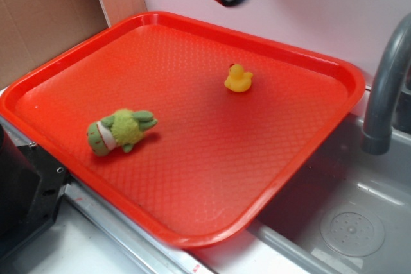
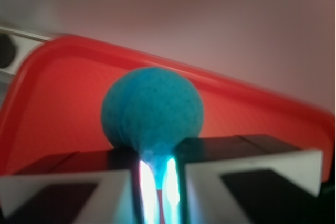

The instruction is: Grab the blue ball.

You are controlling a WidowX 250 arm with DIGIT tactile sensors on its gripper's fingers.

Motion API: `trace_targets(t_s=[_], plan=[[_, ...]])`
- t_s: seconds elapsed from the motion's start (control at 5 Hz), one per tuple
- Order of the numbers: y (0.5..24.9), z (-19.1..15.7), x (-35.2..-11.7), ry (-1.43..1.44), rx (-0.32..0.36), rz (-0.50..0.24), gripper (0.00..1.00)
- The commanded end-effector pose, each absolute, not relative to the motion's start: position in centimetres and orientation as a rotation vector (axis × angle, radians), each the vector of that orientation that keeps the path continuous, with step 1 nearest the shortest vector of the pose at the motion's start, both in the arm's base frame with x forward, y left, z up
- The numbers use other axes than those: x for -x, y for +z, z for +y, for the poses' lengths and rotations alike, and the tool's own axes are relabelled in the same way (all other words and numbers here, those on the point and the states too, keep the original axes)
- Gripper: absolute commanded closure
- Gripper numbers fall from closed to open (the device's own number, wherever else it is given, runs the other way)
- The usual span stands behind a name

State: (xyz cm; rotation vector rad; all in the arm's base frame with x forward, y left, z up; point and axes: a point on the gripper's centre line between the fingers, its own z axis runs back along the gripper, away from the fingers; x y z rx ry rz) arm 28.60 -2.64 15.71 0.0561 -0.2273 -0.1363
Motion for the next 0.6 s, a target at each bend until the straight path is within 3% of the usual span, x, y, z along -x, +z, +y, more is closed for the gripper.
trace_targets(t_s=[0.0,0.2,0.4], plan=[[19.7,1.8,-23.7,0.343,-0.131,-0.026,1.0],[20.4,4.4,-22.2,0.586,-0.165,0.06,1.0],[20.2,4.8,-22.1,0.753,-0.161,0.061,1.0]])
